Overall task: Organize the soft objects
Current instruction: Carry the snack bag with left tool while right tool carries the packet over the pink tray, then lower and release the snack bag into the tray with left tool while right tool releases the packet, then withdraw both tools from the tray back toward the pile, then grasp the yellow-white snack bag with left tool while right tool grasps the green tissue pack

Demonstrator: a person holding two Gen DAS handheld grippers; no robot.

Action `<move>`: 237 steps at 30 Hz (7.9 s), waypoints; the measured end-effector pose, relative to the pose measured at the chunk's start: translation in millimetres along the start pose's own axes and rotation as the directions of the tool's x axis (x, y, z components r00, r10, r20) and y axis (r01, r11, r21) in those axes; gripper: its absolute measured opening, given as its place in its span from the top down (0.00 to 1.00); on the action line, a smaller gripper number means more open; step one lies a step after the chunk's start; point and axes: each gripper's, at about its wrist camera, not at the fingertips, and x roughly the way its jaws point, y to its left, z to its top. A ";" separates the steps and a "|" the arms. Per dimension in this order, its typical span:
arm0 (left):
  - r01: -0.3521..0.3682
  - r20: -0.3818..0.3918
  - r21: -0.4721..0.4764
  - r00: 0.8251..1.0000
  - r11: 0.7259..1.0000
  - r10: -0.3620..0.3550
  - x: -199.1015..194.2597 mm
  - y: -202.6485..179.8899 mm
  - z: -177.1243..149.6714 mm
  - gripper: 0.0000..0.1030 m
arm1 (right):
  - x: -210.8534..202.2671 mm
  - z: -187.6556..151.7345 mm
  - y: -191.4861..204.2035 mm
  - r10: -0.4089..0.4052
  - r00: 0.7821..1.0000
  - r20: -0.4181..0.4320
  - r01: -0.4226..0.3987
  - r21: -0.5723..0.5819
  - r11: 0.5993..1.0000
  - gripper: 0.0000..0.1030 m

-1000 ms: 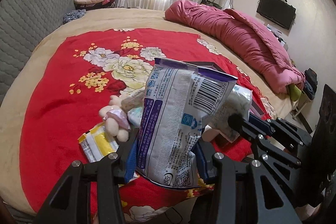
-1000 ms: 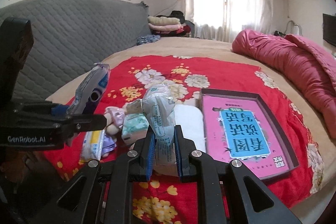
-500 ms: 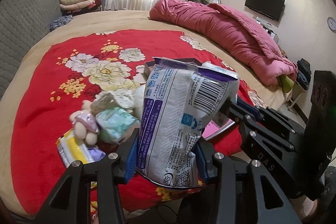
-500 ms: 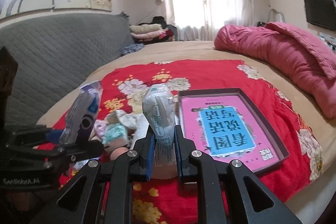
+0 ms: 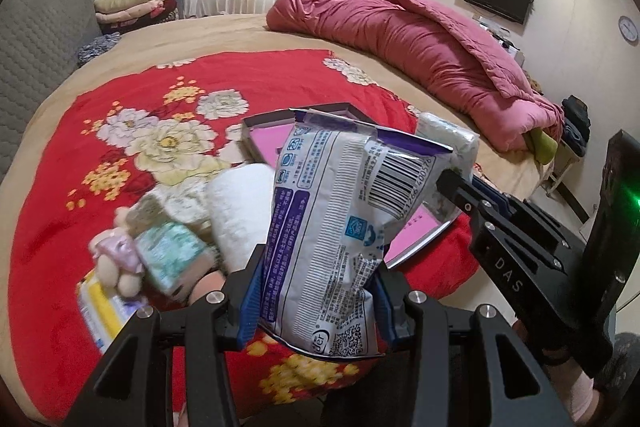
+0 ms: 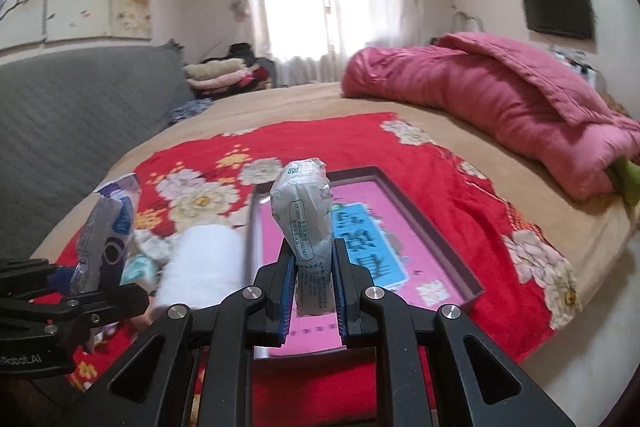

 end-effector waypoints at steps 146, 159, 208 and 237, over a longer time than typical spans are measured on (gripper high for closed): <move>-0.027 -0.129 0.135 0.991 0.991 0.045 66.8 -55.6 3.0 0.43 | 27.7 -13.6 -72.5 -0.161 0.976 -0.149 0.179 0.118 0.977 0.27; -0.041 -0.094 0.072 0.994 0.997 0.048 39.4 -31.9 -0.2 0.43 | 11.7 -3.0 -48.9 -0.133 0.985 -0.115 0.142 0.074 0.987 0.26; -0.209 -0.040 -0.235 0.978 0.949 0.205 -49.0 99.6 -45.6 0.43 | -28.2 -9.9 106.3 0.126 0.985 -0.118 -0.152 -0.247 0.957 0.26; -0.153 -0.170 -0.566 0.983 0.810 0.067 12.7 208.9 -82.4 0.43 | 25.5 -38.3 156.4 0.182 0.955 -0.236 -0.256 -0.336 0.906 0.26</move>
